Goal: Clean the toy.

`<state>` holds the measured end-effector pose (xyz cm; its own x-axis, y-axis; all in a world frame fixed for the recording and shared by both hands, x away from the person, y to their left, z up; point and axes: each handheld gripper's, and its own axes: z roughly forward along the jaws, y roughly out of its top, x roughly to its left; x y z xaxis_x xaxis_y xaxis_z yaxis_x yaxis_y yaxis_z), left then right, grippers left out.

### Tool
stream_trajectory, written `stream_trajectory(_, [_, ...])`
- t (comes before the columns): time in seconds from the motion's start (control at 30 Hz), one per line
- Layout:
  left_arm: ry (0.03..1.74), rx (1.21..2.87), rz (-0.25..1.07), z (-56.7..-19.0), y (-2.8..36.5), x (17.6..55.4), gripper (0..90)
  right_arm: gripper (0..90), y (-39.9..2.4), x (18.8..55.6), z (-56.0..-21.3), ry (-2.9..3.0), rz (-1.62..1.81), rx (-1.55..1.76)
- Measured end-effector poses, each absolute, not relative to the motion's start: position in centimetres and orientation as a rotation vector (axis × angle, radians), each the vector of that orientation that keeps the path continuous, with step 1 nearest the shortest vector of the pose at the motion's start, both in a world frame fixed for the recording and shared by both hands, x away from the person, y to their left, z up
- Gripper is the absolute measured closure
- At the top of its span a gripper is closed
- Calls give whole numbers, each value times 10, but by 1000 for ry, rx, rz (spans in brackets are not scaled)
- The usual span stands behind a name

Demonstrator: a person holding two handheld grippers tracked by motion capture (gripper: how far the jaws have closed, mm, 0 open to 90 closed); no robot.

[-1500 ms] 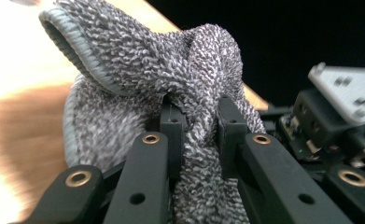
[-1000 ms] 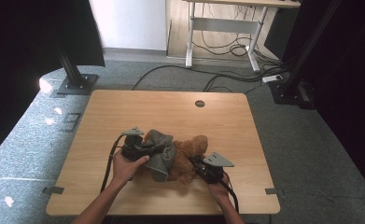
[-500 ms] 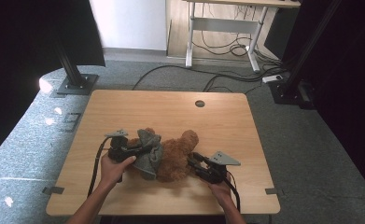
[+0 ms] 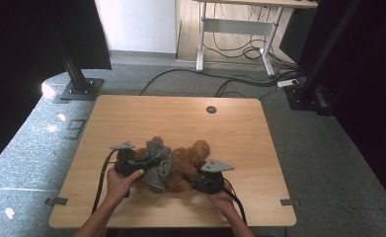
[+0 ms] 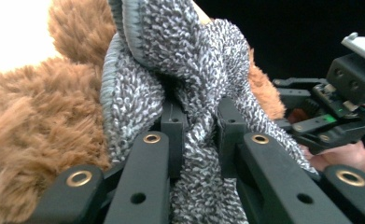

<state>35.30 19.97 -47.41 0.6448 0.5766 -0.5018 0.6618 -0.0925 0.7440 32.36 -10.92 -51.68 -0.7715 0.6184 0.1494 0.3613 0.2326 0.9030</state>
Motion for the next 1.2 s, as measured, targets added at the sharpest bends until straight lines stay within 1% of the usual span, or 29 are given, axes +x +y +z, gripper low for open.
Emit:
stream_trajectory(0.1, [996,1763,-91,-464,205,355,773,692,-112,319,-519,2260,1544,876])
stream_trajectory(0.23, [1046,1730,-40,-455,229,360,773,702,-116,317,-520,2264,1542,868])
stream_trajectory(0.43, [1136,1666,-48,-466,275,358,772,707,-119,313,-522,2270,1533,851])
stream_trajectory(0.53, [1177,1642,-58,-476,291,354,771,708,-119,312,-522,2270,1523,845])
stream_trajectory(0.6, [1189,1634,-62,-480,297,354,771,709,-120,313,-523,2266,1519,847])
stream_trajectory(0.87, [1185,1683,-24,-471,293,356,771,708,-122,314,-523,2246,1518,870])
stream_trajectory(1.0, [1210,1693,10,-466,307,345,767,706,-123,315,-523,2240,1521,872])
stream_trajectory(1.07, [1231,1719,50,-466,316,337,766,706,-124,316,-523,2238,1526,877])
stream_trajectory(1.2, [1289,1737,71,-476,336,327,765,705,-123,318,-523,2232,1529,877])
